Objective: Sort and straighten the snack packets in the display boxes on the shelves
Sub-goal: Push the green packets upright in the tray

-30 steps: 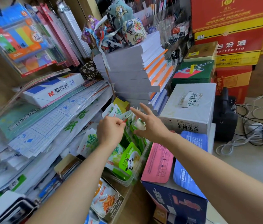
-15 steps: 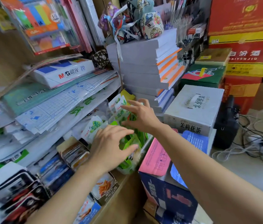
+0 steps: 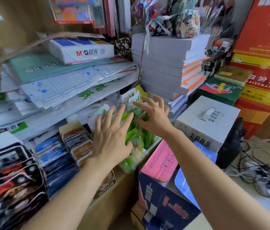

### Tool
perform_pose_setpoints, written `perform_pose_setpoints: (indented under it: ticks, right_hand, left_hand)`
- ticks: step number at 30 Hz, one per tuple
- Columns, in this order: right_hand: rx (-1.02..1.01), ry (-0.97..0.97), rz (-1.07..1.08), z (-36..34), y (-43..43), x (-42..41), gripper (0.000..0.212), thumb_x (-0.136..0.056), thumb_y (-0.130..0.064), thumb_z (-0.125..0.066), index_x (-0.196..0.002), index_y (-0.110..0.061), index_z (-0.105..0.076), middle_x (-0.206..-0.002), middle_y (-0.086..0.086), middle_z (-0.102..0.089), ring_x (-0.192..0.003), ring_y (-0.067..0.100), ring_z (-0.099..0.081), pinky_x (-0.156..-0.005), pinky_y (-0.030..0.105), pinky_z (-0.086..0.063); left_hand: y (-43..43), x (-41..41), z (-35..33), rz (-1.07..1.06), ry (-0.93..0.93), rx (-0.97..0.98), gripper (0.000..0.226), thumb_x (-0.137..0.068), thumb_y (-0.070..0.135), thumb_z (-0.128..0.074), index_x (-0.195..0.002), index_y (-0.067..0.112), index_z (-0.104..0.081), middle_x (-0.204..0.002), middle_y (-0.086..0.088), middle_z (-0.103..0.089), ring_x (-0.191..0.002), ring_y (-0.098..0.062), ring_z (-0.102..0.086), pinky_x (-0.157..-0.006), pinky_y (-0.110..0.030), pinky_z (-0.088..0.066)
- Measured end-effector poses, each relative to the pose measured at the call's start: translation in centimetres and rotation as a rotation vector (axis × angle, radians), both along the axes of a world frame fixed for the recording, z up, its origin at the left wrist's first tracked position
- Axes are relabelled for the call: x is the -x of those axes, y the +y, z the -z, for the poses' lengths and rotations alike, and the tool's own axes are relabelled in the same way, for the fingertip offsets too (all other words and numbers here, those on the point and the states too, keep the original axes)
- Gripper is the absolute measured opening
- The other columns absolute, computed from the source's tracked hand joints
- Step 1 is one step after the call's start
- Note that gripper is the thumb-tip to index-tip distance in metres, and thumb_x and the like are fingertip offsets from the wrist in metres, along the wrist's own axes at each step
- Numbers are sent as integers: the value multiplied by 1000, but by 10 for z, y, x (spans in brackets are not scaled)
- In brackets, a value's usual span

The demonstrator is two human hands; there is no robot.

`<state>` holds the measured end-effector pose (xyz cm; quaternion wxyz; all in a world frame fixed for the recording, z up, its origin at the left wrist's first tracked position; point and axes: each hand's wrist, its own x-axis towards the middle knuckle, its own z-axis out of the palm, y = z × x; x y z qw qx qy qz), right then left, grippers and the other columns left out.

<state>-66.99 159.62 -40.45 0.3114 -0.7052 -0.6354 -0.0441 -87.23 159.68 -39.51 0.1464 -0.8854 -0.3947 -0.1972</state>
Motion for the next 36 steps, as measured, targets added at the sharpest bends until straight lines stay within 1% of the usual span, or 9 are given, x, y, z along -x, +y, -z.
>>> perform_pose_setpoints:
  ticks: [2, 8, 12, 15, 18, 22, 25, 30, 36]
  right_hand:
    - [-12, -42, -29, 0, 1, -1, 55, -84, -43, -73, -136, -46, -56, -151, -13, -43, -142, 23, -21, -101, 47, -21]
    - [15, 18, 52, 3, 8, 1, 60, -87, -46, -68, -143, -34, -50, -131, -12, -61, -125, 18, -38, -93, 41, -24]
    - [-56, -22, 2, -4, 16, 11, 45, -82, -26, -70, -126, -37, -66, -118, -14, -66, -111, 17, -42, -91, 46, -30]
    - [-111, -79, -18, -7, 20, 12, 24, -80, -29, -76, -104, -34, -76, -115, -12, -69, -107, 19, -49, -87, 46, -29]
    - [29, -177, -57, -24, 27, 9, 14, -81, -33, -77, -95, -30, -77, -101, -10, -73, -100, 19, -60, -86, 40, -30]
    - [252, -333, -88, -55, 44, 12, 12, -84, -35, -72, -96, -32, -76, -99, -7, -74, -93, 22, -66, -80, 34, -51]
    - [354, -374, -63, -67, 59, 10, 11, -85, -37, -71, -95, -34, -75, -100, -4, -72, -95, 26, -65, -71, 31, -46]
    - [419, -360, -11, -82, 69, -3, 20, -86, -34, -72, -106, -30, -74, -113, 2, -70, -104, 29, -64, -84, 40, -54]
    - [382, -430, -3, -85, 66, -36, 10, -93, -13, -65, -88, -6, -71, -87, 14, -71, -88, 39, -64, -72, 39, -54]
  left_hand:
    - [7, 3, 4, -10, 43, 10, 95, -69, 56, -71, -153, 28, -37, -157, -4, -40, -144, -29, -33, -114, -50, -26]
    - [13, 11, 6, -17, -12, 58, 66, -71, 49, -72, -133, 34, -54, -123, 8, -64, -111, -25, -52, -88, -43, -40]
    - [13, 13, 7, -7, -82, 110, 65, -70, 50, -77, -129, 34, -55, -119, 9, -65, -105, -24, -54, -84, -41, -44]
    - [11, 17, 9, 5, -121, 120, 64, -68, 46, -82, -125, 33, -58, -112, 7, -66, -98, -24, -56, -79, -40, -47]
    - [9, 21, 13, 36, -171, 138, 63, -66, 37, -87, -122, 32, -60, -107, 7, -67, -93, -25, -58, -74, -39, -50]
    - [5, 24, 14, 57, -212, 192, 62, -68, 30, -88, -122, 32, -58, -108, 9, -68, -91, -22, -61, -74, -37, -53]
    - [2, 27, 14, 77, -246, 212, 63, -67, 27, -89, -122, 32, -60, -107, 11, -69, -91, -19, -63, -73, -33, -52]
    - [1, 30, 16, 93, -271, 205, 71, -64, 25, -92, -127, 32, -59, -107, 11, -70, -91, -19, -65, -73, -34, -55]
    - [3, 30, 18, 101, -294, 175, 73, -64, 26, -92, -127, 35, -57, -106, 14, -69, -88, -18, -63, -68, -31, -52]
